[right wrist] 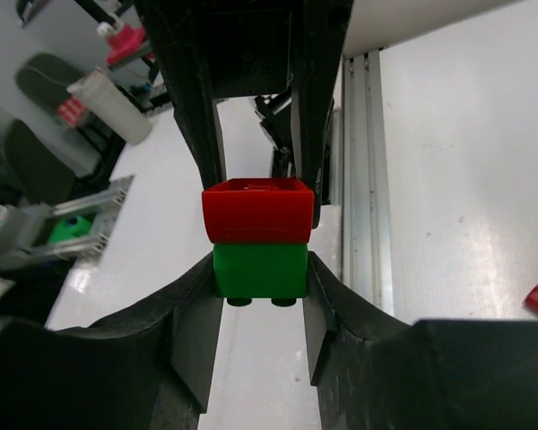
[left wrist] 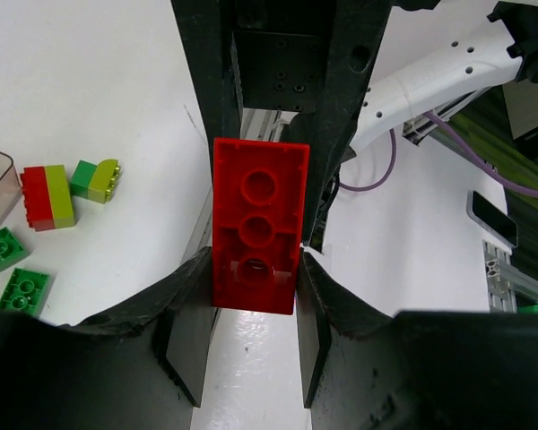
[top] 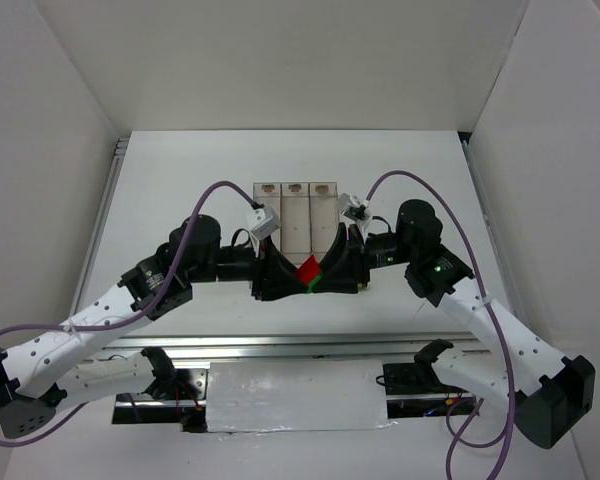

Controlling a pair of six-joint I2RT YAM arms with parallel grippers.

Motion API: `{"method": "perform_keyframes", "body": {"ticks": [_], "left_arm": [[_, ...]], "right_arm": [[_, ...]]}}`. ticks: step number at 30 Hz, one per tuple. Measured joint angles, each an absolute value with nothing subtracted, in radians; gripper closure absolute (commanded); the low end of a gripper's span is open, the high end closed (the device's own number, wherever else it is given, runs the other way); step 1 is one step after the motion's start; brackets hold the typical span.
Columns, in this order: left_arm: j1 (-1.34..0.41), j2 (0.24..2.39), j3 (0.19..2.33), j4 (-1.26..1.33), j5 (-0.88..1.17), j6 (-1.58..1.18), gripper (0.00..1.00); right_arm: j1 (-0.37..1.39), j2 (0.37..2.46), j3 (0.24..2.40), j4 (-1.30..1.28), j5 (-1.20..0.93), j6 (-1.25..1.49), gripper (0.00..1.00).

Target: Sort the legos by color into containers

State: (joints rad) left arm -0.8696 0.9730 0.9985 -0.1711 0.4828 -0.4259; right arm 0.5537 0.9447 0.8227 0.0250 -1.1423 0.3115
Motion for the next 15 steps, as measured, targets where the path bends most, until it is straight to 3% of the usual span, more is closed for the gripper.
{"method": "perform_keyframes", "body": {"ticks": [3, 10, 15], "left_arm": [[-0.867, 0.973, 0.999, -0.17, 0.48, -0.425, 1.0], [-0.827, 0.974, 0.999, -0.191, 0.46, -0.426, 1.0], [-0.624, 1.003, 1.001, -0.206, 0.451, -0.476, 1.0]], "right_arm": [[0.554, 0.949, 0.823, 0.031, -1.142, 0.314, 1.0], [0.548, 0.947, 0.797, 0.052, -1.102, 0.298, 1.0], [0.507, 0.972, 0.708, 0.096, -1.079, 0.307, 1.0]]}}
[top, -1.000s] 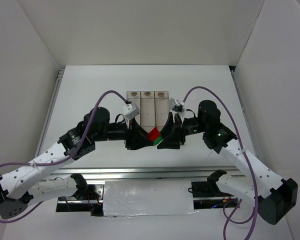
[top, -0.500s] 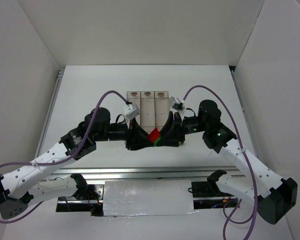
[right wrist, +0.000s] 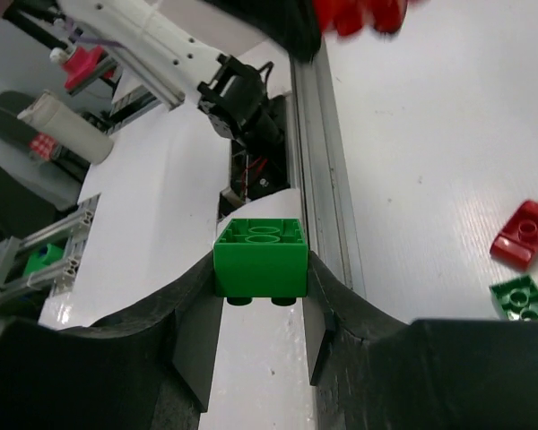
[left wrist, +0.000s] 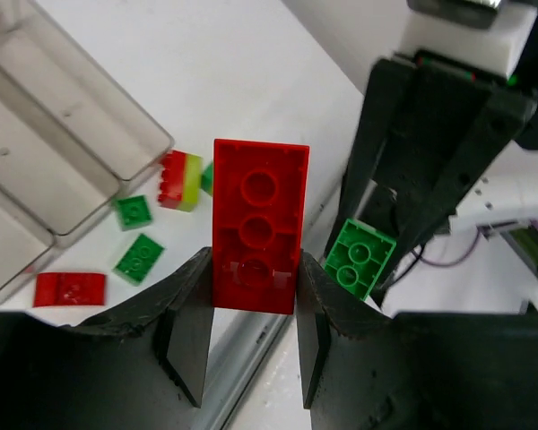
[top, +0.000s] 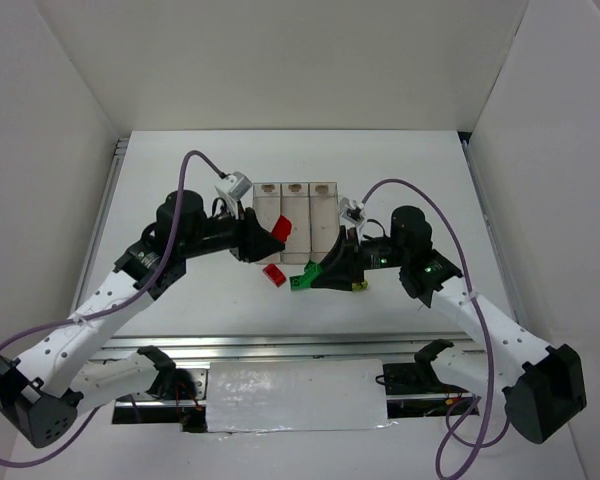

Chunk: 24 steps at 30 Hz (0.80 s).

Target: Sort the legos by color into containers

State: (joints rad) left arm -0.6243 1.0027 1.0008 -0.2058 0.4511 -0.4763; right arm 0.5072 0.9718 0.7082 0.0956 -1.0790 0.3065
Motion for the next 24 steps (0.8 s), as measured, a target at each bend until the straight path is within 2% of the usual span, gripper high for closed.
{"method": "perform_keyframes", "body": {"ticks": [6, 13, 17, 18, 21, 22, 24], "left_arm": [[-0.528, 1.1, 1.005, -0.194, 0.434, -0.523, 1.0], [-0.49, 1.465, 1.218, -0.301, 0.072, -0.607, 1.0], [-0.454, 1.682, 1.299, -0.34, -0.031, -0.63, 0.98], [-0.447, 1.722, 1.317, -0.353, -0.046, -0.633, 0.95], [-0.437, 1.807, 1.356, -0.379, -0.072, -0.637, 0.77], [-0.435, 1.821, 1.365, -0.386, -0.075, -0.637, 0.64], [-0.434, 1.836, 1.376, -0.39, -0.074, -0.639, 0.46]], "right_arm": [[0.458, 1.046, 0.688, 0.101, -0.998, 0.332, 1.0], [0.449, 1.039, 0.722, -0.008, -0.614, 0.429, 1.0], [0.449, 1.002, 0.733, -0.082, -0.485, 0.451, 1.0], [0.449, 0.987, 0.735, -0.1, -0.462, 0.452, 1.0], [0.449, 0.949, 0.739, -0.142, -0.419, 0.45, 1.0], [0.45, 0.94, 0.74, -0.151, -0.41, 0.448, 1.0], [0.451, 0.932, 0.741, -0.159, -0.395, 0.448, 1.0]]}}
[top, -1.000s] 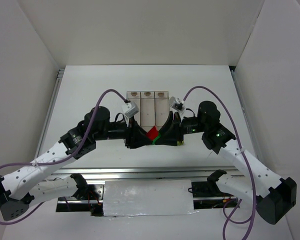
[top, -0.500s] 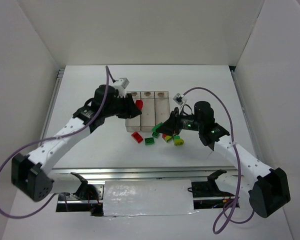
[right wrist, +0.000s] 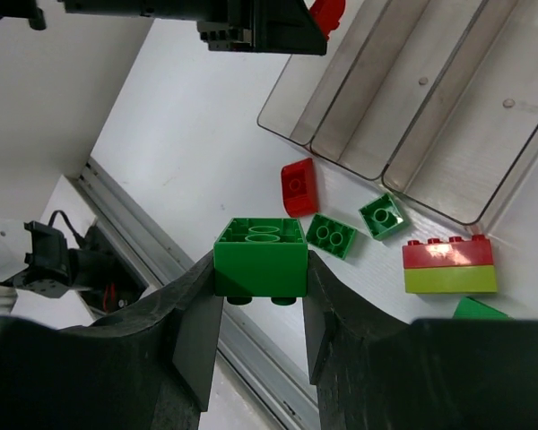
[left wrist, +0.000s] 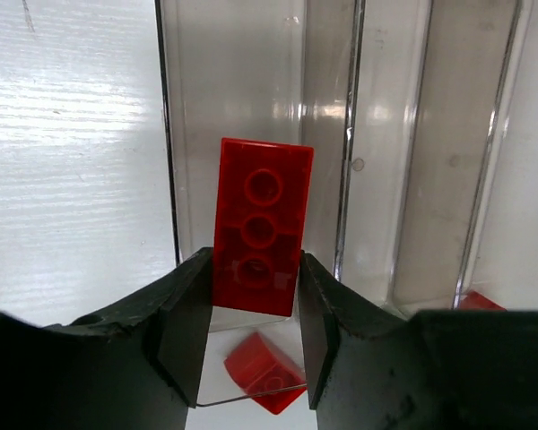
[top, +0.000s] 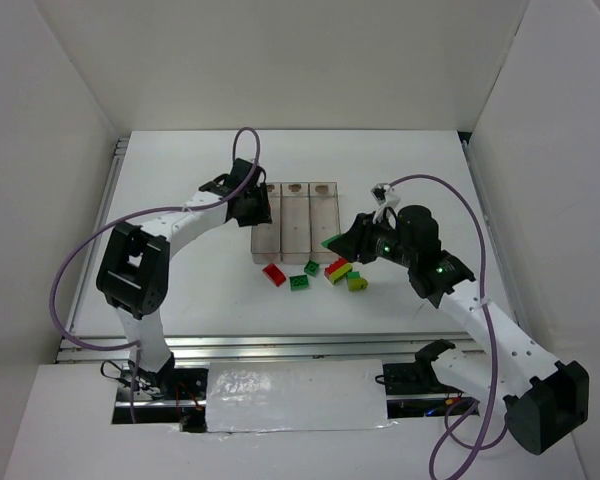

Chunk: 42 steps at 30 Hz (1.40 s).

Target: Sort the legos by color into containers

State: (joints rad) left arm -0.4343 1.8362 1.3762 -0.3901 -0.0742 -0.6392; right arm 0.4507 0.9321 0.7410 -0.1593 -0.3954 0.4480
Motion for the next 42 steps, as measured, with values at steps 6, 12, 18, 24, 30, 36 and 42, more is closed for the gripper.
{"method": "perform_keyframes", "body": {"ticks": [6, 12, 18, 24, 30, 36, 42], "left_arm": [[-0.433, 1.841, 1.383, -0.384, -0.068, -0.659, 0.0], [-0.432, 1.737, 1.306, -0.379, -0.066, -0.664, 0.0], [-0.434, 1.362, 1.113, -0.395, -0.145, -0.73, 0.01], [-0.451, 1.113, 1.014, -0.537, -0.236, -0.748, 0.01], [-0.455, 0.979, 1.027, -0.719, -0.313, -0.68, 0.0], [-0.455, 0.891, 1.015, -0.775, -0.388, -0.585, 0.0], [-0.426, 0.892, 1.001, -0.775, -0.384, -0.546, 0.01]], "right_arm": [[0.455, 1.005, 0.783, -0.215, -0.345, 0.448, 1.0], [0.504, 1.198, 0.958, -0.301, -0.211, 0.453, 0.91], [0.599, 1.542, 1.343, -0.416, -0.027, 0.456, 0.89], [0.626, 1.829, 1.576, -0.519, 0.08, 0.453, 0.82], [0.634, 1.937, 1.621, -0.592, 0.113, 0.452, 0.47], [0.641, 1.938, 1.625, -0.599, 0.124, 0.458, 0.01], [0.667, 1.904, 1.599, -0.583, 0.154, 0.467, 0.0]]}}
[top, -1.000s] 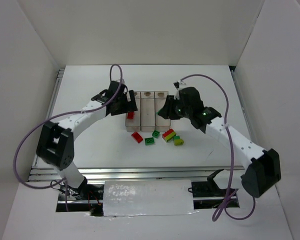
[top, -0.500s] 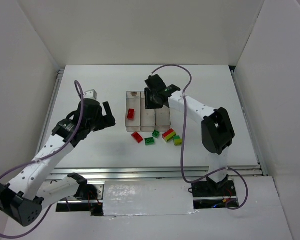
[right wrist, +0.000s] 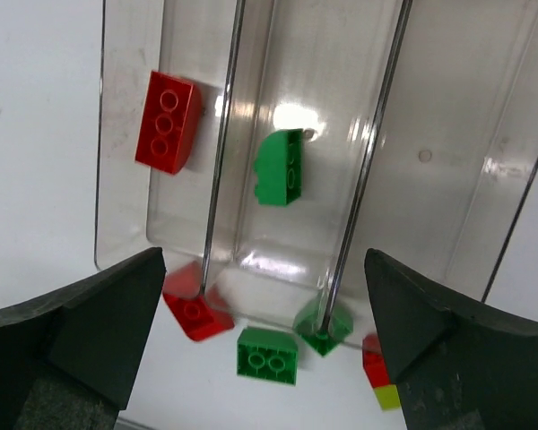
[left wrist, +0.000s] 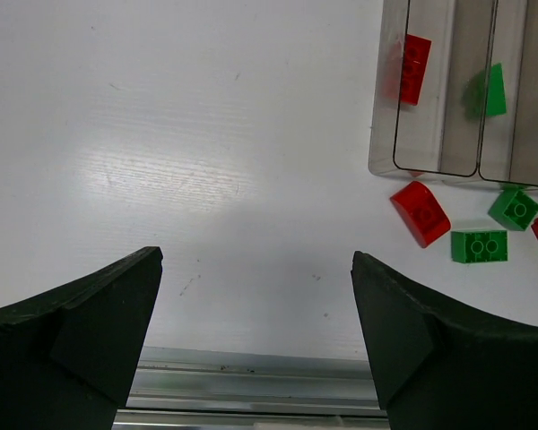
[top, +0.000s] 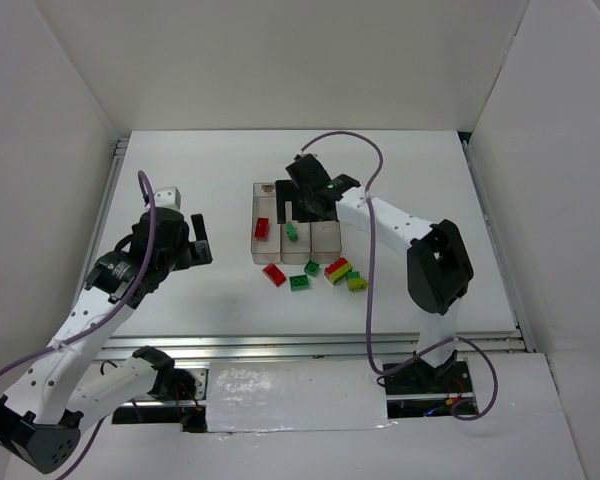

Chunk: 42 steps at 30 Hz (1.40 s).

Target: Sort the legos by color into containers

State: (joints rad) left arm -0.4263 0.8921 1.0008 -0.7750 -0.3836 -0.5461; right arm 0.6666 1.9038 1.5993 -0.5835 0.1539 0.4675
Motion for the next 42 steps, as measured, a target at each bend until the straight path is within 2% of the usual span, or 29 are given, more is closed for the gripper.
{"method": "perform_keyframes", "body": {"ticks": [7, 12, 14, 26, 32, 36, 42], "left_arm": [[-0.415, 0.901, 0.999, -0.773, -0.36, -0.522, 0.01], [-0.414, 0.901, 0.994, -0.762, -0.331, -0.512, 0.01], [-0.414, 0.9, 0.992, -0.762, -0.323, -0.501, 0.0], [-0.414, 0.87, 0.981, -0.753, -0.309, -0.5, 0.01], [-0.414, 0.871, 0.981, -0.754, -0.309, -0.5, 0.0], [-0.414, 0.871, 0.981, -0.753, -0.309, -0.499, 0.01], [-0.414, 0.871, 0.981, -0.754, -0.309, -0.499, 0.01]], "right_arm": [[0.757, 1.652, 1.319, -0.53, 0.208, 0.536, 0.05], [0.888, 1.58, 1.187, -0.513, 0.275, 0.599, 0.18], [0.919, 1.579, 1.144, -0.495, 0.288, 0.618, 0.22], [0.92, 1.766, 1.134, -0.443, 0.306, 0.654, 0.25], [0.92, 1.792, 1.142, -0.44, 0.306, 0.66, 0.29], [0.92, 1.808, 1.146, -0.422, 0.305, 0.661, 0.4], [0.92, 1.845, 1.153, -0.411, 0.304, 0.664, 0.37]]}}
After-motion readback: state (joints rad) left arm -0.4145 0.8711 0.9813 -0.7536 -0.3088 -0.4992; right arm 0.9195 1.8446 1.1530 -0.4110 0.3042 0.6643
